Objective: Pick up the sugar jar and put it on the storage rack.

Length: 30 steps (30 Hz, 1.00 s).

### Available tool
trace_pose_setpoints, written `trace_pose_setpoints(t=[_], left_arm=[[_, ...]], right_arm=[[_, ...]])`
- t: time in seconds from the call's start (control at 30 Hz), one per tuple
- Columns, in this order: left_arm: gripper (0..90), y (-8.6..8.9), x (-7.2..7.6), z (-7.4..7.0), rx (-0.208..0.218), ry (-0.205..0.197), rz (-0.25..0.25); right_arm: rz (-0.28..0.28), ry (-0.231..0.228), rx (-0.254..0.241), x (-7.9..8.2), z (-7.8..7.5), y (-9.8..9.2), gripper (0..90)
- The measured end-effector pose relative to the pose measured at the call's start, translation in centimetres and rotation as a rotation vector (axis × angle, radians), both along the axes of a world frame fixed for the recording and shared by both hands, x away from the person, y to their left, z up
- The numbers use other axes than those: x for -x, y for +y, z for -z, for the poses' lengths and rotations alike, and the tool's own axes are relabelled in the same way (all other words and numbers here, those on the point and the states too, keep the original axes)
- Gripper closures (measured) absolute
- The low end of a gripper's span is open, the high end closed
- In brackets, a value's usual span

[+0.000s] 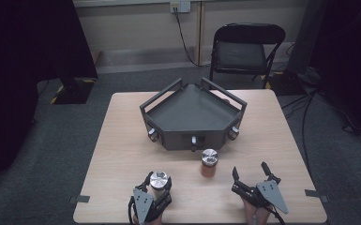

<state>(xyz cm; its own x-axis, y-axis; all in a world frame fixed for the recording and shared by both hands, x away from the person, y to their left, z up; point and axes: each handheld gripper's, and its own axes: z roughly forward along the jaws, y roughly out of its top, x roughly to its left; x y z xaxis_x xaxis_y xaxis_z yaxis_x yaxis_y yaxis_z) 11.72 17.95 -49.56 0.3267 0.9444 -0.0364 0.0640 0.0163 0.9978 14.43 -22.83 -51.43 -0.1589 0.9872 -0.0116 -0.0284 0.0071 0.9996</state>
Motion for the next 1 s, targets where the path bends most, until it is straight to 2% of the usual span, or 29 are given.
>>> trace_pose_setpoints(t=[0.37, 0.67, 0.73, 1.0], left_arm=[[35.7, 0.9, -0.2, 0.2, 0.011, -0.014, 0.029], [35.6, 1.3, -0.5, -0.3, 0.030, -0.009, 0.042], [35.7, 1.3, -0.6, -0.5, 0.023, -0.010, 0.048], [35.6, 1.8, -0.6, -0.7, 0.021, -0.047, 0.085]], right_arm=[[0.000, 0.000, 0.000, 0.0, 0.0, 0.0, 0.3], [0.001, 0.000, 0.000, 0.0, 0.0, 0.0, 0.4], [0.001, 0.000, 0.000, 0.0, 0.0, 0.0, 0.3], [0.001, 0.001, 0.000, 0.0, 0.0, 0.0, 0.4]])
